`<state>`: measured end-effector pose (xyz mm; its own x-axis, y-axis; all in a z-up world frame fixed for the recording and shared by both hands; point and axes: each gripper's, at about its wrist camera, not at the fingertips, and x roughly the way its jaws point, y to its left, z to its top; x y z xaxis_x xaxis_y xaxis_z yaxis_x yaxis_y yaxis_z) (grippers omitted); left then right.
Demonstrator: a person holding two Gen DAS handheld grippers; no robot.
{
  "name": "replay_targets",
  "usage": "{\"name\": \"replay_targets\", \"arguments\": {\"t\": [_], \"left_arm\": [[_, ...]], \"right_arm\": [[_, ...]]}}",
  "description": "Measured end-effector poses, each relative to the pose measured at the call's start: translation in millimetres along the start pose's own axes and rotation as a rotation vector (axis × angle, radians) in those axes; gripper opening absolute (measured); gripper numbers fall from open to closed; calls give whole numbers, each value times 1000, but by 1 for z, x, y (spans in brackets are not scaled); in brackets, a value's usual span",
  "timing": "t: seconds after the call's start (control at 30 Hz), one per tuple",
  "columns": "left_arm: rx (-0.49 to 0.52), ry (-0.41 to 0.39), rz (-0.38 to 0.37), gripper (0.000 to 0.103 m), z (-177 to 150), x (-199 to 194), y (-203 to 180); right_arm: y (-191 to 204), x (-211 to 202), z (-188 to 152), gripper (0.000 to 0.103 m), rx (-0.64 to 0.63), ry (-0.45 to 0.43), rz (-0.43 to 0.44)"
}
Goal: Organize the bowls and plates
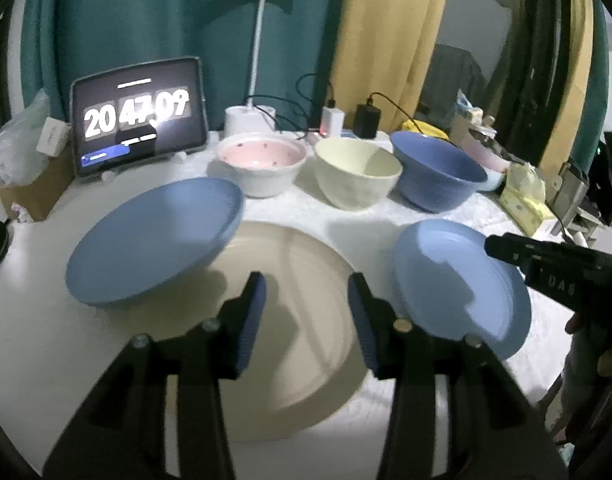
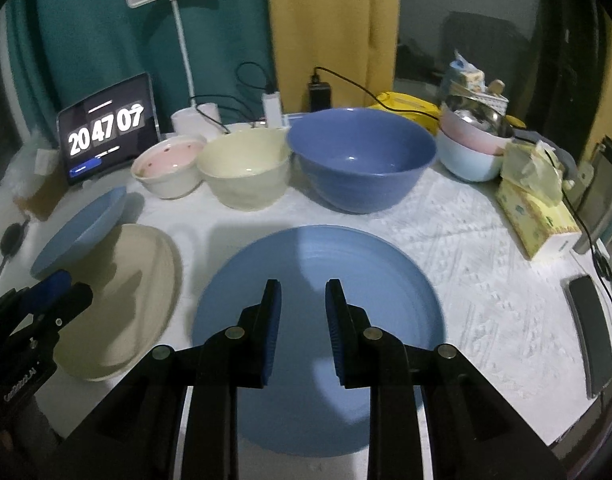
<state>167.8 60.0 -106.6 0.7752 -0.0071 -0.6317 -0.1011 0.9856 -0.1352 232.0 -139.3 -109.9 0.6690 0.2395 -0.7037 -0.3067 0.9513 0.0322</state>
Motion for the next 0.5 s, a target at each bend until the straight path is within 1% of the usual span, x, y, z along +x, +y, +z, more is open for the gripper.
{"name": "replay_targets", "arguments": {"t": [0.03,0.07,0.1,0.23,0.5], "left_arm": [[-4,-3,0,51,0,-1,3],[-8,-8,0,60,0,-3,6],[-13,-14,-1,66,-1,-5,9],[-9,-32,26,67,-1,-9,19],[-36,-61,45,67,1,-22,43]], "right_arm": [[3,0,1,25,-5,-1,3],[7,1,2,25,-11,-2,6],[11,1,3,25,-17,-1,10],[27,3,5,25,-39,3,21],[56,6,11,25,-83,2,43]]}}
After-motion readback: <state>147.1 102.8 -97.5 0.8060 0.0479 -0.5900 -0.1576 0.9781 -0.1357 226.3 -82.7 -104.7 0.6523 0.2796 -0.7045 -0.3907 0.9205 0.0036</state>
